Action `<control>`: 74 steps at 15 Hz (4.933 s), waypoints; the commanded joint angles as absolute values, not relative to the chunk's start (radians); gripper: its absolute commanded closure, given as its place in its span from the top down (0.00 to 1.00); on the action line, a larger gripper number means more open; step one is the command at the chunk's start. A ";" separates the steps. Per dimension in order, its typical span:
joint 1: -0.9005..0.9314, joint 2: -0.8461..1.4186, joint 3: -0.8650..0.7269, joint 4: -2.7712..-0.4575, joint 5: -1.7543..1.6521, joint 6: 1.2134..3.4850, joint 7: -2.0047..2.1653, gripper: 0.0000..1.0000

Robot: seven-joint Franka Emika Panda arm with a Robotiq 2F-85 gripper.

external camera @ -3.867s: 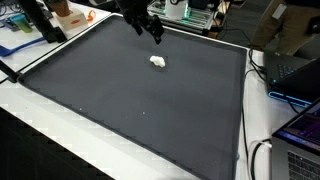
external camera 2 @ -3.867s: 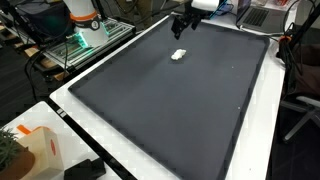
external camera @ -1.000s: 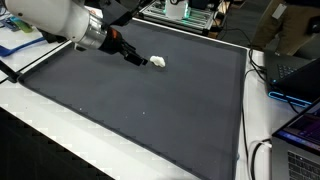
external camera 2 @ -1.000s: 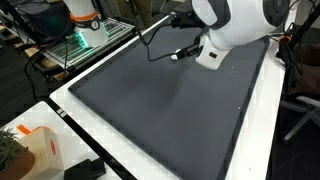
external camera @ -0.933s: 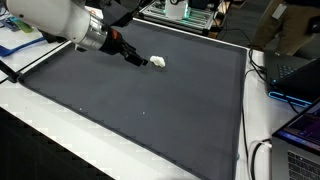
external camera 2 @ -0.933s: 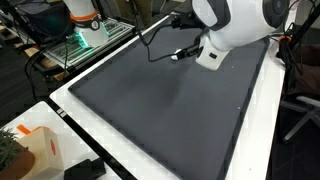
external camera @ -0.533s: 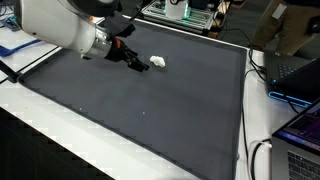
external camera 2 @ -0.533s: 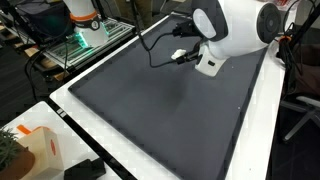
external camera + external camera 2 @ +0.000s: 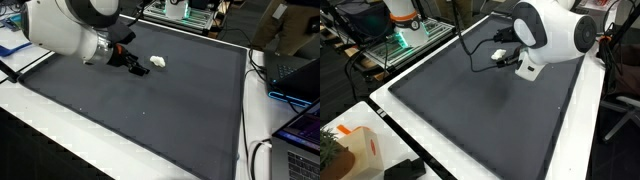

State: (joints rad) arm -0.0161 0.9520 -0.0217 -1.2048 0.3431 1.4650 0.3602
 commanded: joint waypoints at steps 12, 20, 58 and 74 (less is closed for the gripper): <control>-0.005 0.372 0.010 -1.882 0.372 2.126 0.200 1.00; 0.024 0.219 0.018 -2.064 0.360 2.272 0.269 1.00; 0.154 -0.510 0.003 -2.581 0.408 1.956 -0.003 1.00; 0.126 -0.498 0.014 -2.543 0.413 1.950 -0.020 0.48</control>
